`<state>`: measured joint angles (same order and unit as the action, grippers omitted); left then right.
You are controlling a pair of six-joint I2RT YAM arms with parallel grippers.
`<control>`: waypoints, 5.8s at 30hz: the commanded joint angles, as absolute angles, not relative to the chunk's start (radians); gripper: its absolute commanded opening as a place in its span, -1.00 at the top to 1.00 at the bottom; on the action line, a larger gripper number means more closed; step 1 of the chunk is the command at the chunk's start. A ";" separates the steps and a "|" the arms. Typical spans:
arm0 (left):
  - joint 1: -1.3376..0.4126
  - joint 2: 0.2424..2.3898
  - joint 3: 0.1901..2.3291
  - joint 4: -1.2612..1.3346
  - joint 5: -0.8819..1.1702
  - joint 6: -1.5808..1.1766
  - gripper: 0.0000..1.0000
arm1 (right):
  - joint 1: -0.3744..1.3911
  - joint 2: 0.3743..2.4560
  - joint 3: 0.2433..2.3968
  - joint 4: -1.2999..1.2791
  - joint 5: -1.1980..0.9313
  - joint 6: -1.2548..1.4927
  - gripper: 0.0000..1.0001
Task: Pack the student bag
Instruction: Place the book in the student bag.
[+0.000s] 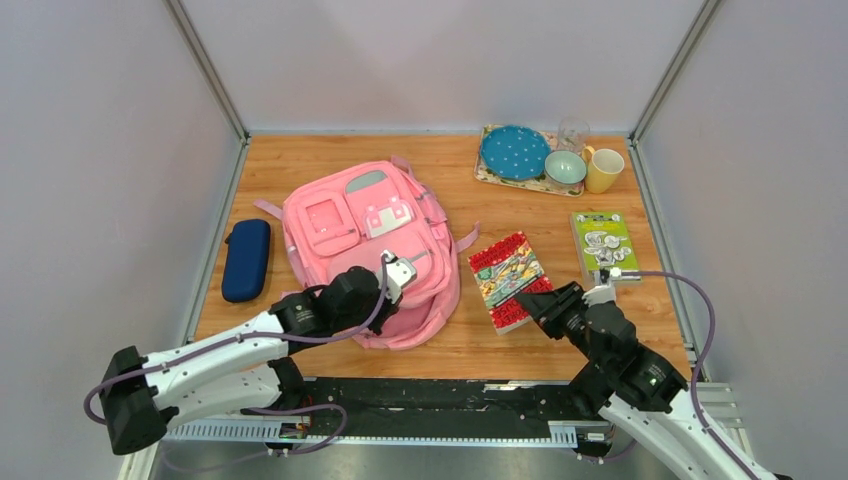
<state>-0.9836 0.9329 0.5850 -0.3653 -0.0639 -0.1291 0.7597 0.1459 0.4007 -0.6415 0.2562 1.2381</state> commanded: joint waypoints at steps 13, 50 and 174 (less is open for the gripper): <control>-0.989 0.776 0.713 -0.111 -0.295 -0.173 1.00 | 0.759 0.215 0.233 -0.114 -0.026 1.439 1.00; -0.991 0.704 0.623 -0.014 -0.268 -0.256 1.00 | 0.793 0.693 0.310 0.386 -0.172 1.540 1.00; -0.879 0.607 0.514 -0.230 -0.445 -0.400 1.00 | 1.121 1.080 0.753 -0.153 0.431 0.881 -0.54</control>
<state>-0.9157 0.6010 0.5068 -0.1184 -0.1905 -0.4015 1.1095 1.1961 0.6346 -0.0097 0.3206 1.0042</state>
